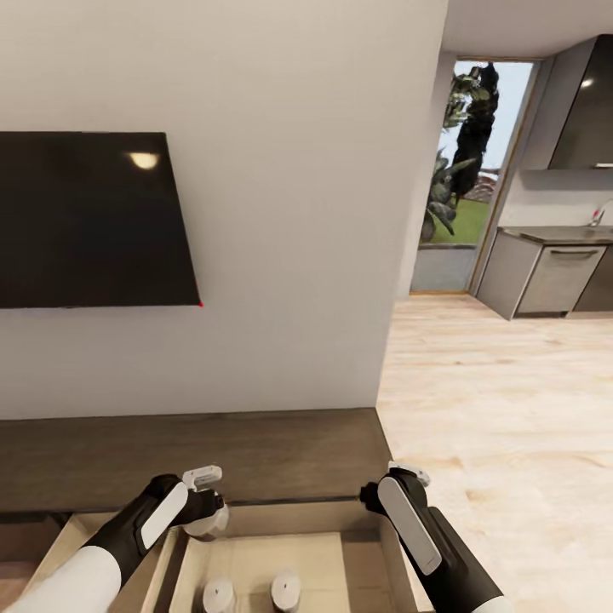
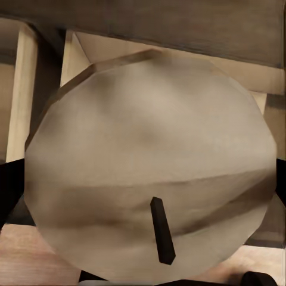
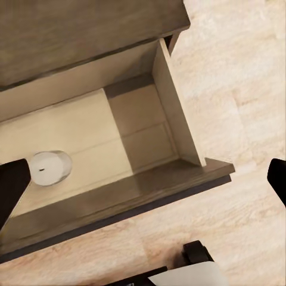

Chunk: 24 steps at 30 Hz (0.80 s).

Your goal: Place each of the two pumpkins and all three candles from the living room inside a cabinet in the living room (use any cabinet), then make sure every cabinet is closed, and position the cauldron so it is next to a table in the living room.

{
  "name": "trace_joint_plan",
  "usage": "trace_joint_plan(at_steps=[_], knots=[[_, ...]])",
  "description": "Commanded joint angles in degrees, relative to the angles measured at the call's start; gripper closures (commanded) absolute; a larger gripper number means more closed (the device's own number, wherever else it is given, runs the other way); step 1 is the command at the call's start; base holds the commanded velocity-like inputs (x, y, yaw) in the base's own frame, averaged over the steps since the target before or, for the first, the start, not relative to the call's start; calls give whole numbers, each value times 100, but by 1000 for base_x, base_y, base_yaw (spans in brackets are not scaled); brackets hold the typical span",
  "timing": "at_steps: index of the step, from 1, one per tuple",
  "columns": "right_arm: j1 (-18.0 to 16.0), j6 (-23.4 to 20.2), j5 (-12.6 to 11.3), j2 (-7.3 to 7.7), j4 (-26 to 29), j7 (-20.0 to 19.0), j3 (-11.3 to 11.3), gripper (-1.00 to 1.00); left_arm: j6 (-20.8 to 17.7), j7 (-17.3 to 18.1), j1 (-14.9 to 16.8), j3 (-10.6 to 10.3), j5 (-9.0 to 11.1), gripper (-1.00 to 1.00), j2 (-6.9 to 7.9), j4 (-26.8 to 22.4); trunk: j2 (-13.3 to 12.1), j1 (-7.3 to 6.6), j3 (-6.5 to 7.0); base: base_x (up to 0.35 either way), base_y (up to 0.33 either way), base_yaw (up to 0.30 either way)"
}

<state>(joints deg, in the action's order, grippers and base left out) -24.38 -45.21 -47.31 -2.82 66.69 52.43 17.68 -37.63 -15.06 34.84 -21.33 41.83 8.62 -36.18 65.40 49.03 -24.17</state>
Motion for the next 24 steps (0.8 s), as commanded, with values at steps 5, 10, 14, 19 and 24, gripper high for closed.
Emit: trace_joint_plan(at_steps=[5, 10, 14, 19, 24], knots=[[-6, -14, -50, 1, 2, 57, 7, -100, -8, -50, 3, -38, 54, 100, 8, -12, 4, 4, -6, 216, 0, -4], [-6, -14, -56, 1, -24, 57, 8, -100, 17, -50, 5, -38, 54, 100, 8, -12, 4, 4, -6, 36, 0, 0], [-6, -14, -58, 1, -26, 57, 7, -100, 36, -56, 5, -41, 54, 100, 8, -12, 4, 4, -6, 1, 0, 0], [-6, -14, -59, 1, -25, 57, 7, -100, 44, -58, 5, -39, 54, 100, 8, -12, 4, 4, -6, 0, 0, 0], [-6, -14, -59, 1, -25, 57, 7, -100, 45, -60, 5, -30, 57, 100, 8, -12, 4, 4, -6, 0, 0, 0]])
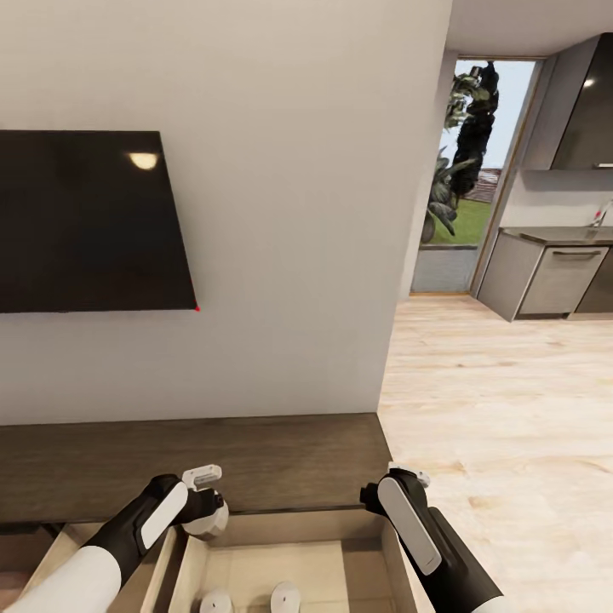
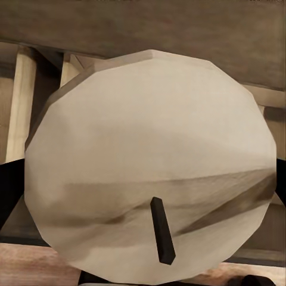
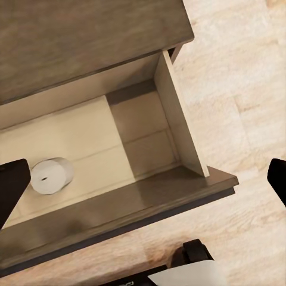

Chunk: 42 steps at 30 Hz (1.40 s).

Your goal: Place each of the two pumpkins and all three candles from the living room inside a cabinet in the living room (use any cabinet), then make sure every cabinet is closed, and position the cauldron so it is next to a table in the living room.

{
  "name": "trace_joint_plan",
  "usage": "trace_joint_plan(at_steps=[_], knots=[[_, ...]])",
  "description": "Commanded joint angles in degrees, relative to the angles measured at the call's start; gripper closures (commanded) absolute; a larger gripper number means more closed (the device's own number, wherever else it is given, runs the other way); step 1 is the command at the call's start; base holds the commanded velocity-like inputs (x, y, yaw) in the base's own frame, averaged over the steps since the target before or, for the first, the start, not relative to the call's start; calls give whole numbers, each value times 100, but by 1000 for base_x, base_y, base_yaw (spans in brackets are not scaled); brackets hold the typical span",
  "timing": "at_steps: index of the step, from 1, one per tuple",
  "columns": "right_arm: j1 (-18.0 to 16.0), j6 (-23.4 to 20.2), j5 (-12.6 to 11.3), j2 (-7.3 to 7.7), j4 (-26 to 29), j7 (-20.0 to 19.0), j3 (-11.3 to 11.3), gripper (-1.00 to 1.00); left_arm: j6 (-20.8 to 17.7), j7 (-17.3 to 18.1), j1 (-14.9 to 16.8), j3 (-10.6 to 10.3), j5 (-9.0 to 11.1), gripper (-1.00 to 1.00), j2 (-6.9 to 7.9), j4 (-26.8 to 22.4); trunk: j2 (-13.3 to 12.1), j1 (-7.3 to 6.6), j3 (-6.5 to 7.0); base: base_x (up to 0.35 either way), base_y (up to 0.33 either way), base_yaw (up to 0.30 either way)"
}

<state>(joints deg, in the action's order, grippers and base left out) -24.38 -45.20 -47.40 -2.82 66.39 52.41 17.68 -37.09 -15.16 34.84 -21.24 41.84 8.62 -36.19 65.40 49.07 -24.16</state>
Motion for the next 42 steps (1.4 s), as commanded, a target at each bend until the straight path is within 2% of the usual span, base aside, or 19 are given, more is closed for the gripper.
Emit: trace_joint_plan(at_steps=[1, 30, 42], knots=[[-6, -15, -50, 1, 7, 59, 8, -100, -8, -50, 5, -34, 57, 100, 9, -11, 5, 0, -7, 0, 0, 0], [-6, -15, -50, 1, 14, 59, 8, -100, 0, -57, 5, -7, 60, 100, 9, -37, 5, 0, -7, 0, -25, 0], [-6, -15, -50, 1, 33, 60, 8, -100, -38, -73, 5, 5, 69, 100, -23, -38, 486, 264, -222, 0, 0, 0]])
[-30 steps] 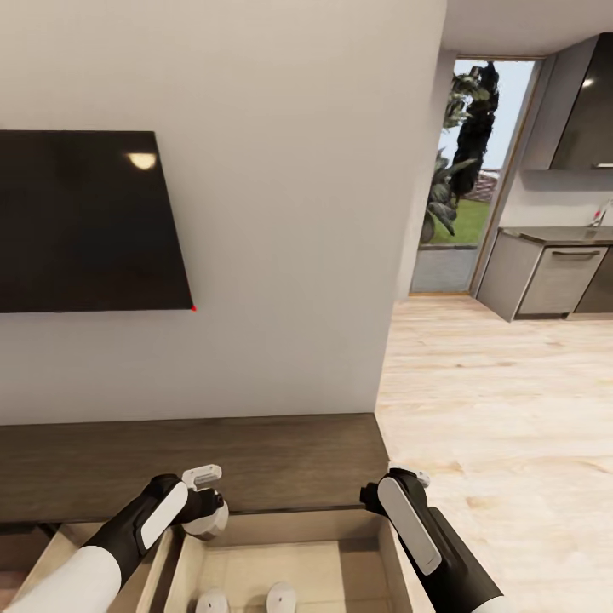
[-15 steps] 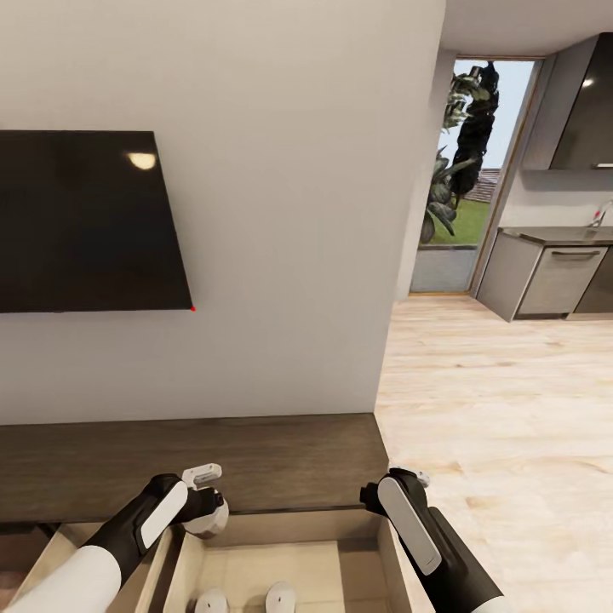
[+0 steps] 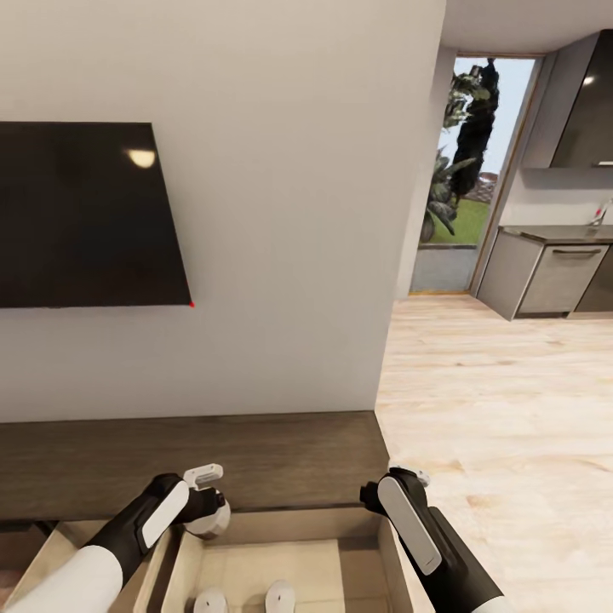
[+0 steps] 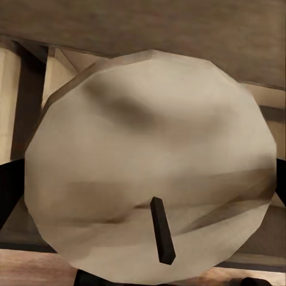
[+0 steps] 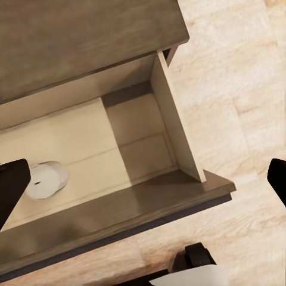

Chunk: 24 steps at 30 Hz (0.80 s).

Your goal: Place each of the two pumpkins and all three candles from the living room inside a cabinet in the living room (use any cabinet), then make sure every cabinet is closed, and position the cauldron so it is next to a table in the living room.

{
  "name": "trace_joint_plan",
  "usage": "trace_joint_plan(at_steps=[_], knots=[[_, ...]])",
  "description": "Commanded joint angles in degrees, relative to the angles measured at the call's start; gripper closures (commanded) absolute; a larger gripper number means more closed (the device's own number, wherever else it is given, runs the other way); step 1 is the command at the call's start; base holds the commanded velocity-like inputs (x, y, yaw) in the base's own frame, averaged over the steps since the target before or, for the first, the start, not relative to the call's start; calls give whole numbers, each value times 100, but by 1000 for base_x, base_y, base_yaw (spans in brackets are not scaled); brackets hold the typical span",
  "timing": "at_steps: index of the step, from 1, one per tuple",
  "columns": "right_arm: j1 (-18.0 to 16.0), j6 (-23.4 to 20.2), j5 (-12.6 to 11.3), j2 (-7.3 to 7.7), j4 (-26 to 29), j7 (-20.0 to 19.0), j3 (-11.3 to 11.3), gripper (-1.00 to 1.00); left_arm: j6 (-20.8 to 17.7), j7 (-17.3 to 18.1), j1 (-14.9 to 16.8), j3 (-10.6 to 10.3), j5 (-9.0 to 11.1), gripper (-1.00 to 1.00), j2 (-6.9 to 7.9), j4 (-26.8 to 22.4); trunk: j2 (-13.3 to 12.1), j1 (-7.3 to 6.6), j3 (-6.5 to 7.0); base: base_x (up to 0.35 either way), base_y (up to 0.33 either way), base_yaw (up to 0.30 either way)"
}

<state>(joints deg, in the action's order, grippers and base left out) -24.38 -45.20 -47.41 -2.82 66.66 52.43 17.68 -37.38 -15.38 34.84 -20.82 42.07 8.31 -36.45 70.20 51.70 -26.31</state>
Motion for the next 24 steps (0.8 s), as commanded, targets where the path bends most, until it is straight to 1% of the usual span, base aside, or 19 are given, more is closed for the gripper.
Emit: trace_joint_plan(at_steps=[1, 3, 4, 5, 6, 7, 8, 10, 13, 18, 24], knots=[[-6, -16, -45, 1, 40, 59, 12, -100, -18, -56, 5, -35, 46, 100, -12, -11, 46, 23, -25, 0, 0, 0], [-6, -22, -43, 15, 121, 61, 12, -100, -27, -63, 5, -31, 46, 100, -38, -11, 126, 67, -61, 0, 0, 0], [-6, -32, -42, 26, 268, 66, 14, -100, -29, -65, 5, -30, 46, 100, -48, -11, 166, 89, -79, 0, 0, 0], [-6, -45, -41, 33, 543, 69, 11, -100, -30, -67, 5, -29, 47, 100, -54, -11, 207, 111, -97, 0, 0, 0], [-6, -63, -43, 37, 965, 71, 10, -100, -31, -68, 5, -28, 47, 100, -59, -11, 247, 133, -115, 0, 0, 0], [-6, -71, -46, 33, 1189, 72, 8, -100, -31, -69, 5, -28, 47, 100, -60, -11, 287, 155, -133, 0, 0, 0], [3, -98, -56, 24, 1703, 78, -2, -100, -32, -70, 5, -31, 45, 100, -83, -11, 327, 177, -151, 0, 0, 0], [8, -140, -64, 18, 1975, 82, -17, -100, -34, -70, 5, -36, 41, 100, -130, -11, 407, 221, -187, 0, 0, 0], [11, -174, -73, 12, 2129, 83, -19, -100, -40, -77, 5, -63, 26, 100, -211, -11, 527, 286, -240, 0, 0, 0], [12, -173, -84, 18, 2085, 75, -25, -100, -40, -79, 5, -80, -1, 100, -231, -7, 728, 396, -330, -11, 0, 0], [12, -169, -93, 19, 2057, 74, -27, -100, -51, -64, 5, -99, -26, 100, -227, -14, 728, 396, -330, -17, 0, 0]])
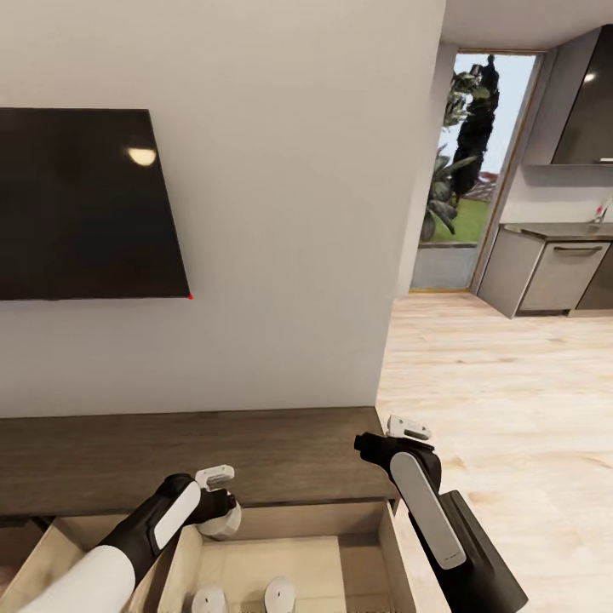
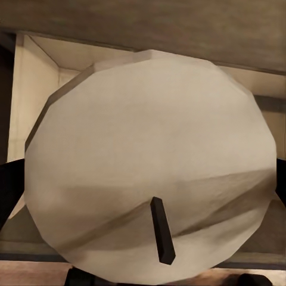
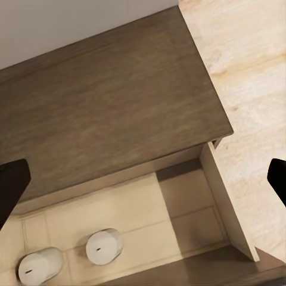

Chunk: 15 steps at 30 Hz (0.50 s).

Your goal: Place each of the two pumpkins and all three candles from the living room inside a cabinet in the living room (use any cabinet), then make sure every cabinet is closed, and position the cauldron so it is next to a table in the living room.

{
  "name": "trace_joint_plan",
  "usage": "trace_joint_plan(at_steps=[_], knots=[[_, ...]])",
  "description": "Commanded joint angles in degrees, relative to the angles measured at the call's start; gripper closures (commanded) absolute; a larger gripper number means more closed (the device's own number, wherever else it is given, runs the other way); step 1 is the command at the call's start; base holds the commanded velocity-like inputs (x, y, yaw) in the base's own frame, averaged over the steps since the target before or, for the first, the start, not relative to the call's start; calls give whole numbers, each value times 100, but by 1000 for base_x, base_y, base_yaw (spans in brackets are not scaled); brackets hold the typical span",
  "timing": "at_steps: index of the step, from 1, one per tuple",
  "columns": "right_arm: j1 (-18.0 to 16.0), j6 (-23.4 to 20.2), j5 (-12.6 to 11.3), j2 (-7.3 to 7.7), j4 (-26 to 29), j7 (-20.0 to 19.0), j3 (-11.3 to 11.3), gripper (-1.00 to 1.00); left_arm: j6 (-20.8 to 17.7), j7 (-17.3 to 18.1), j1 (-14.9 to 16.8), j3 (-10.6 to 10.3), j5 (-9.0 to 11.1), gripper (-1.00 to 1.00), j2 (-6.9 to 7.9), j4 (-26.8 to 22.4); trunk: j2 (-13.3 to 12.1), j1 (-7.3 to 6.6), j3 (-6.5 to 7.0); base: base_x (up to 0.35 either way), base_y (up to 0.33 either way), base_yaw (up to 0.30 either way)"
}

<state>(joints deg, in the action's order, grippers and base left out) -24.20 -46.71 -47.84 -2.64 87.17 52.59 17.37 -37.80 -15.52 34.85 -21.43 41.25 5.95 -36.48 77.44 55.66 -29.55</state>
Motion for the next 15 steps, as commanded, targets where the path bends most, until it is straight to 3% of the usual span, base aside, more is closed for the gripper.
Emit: trace_joint_plan(at_steps=[1, 8, 15], knots=[[-6, -16, -49, 0, 4, 59, 4, -100, -11, -46, 4, -26, 59, 100, 14, -25, 4, 0, -6, -3, 0, 0], [-6, -13, -52, -1, -7, 59, 12, -100, -16, -30, 4, -25, 82, 100, 72, -395, 4, 0, -6, -1, -14, 0], [-6, -5, -50, 0, -10, 59, 12, -100, -16, -30, 4, -49, 60, 100, 64, -430, 4, 0, -6, -86, -211, 0]])
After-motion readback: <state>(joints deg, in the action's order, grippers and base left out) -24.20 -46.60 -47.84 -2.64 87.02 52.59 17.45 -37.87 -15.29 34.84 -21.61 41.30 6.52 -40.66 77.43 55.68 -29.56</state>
